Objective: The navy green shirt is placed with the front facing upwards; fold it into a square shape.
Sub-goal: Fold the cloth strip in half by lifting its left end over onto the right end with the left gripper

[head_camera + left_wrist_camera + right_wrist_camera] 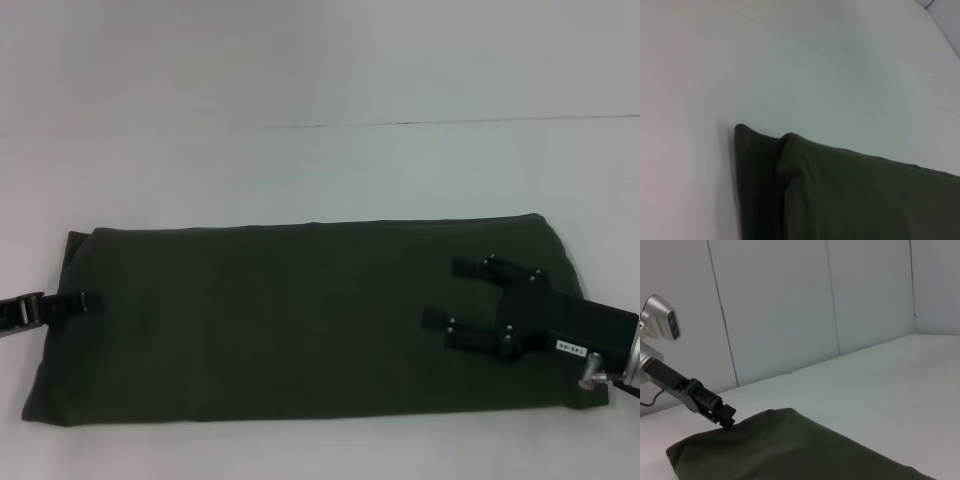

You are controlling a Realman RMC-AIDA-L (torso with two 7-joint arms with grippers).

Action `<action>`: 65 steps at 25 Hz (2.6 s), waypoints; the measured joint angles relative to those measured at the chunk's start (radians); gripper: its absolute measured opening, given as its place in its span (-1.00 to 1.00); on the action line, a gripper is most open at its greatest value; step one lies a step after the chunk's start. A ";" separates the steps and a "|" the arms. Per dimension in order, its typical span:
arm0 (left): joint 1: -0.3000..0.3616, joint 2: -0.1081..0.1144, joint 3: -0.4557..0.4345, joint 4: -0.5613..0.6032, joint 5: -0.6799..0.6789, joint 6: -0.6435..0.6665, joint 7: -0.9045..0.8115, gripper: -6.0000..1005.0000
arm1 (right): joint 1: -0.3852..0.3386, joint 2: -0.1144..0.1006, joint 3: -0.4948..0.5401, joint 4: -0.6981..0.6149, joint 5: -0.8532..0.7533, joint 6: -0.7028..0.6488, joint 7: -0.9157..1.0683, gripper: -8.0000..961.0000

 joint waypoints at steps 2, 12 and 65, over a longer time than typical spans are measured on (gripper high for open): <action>0.002 0.000 -0.006 -0.005 0.000 -0.012 0.005 0.41 | 0.001 0.000 0.000 0.005 0.000 0.001 0.001 0.86; 0.006 0.009 -0.026 -0.031 0.005 -0.039 0.018 0.42 | 0.003 0.000 0.000 0.011 0.004 0.001 0.003 0.86; 0.012 0.023 -0.115 -0.121 -0.036 -0.019 0.098 0.45 | 0.009 0.000 0.007 0.012 0.007 0.018 0.038 0.85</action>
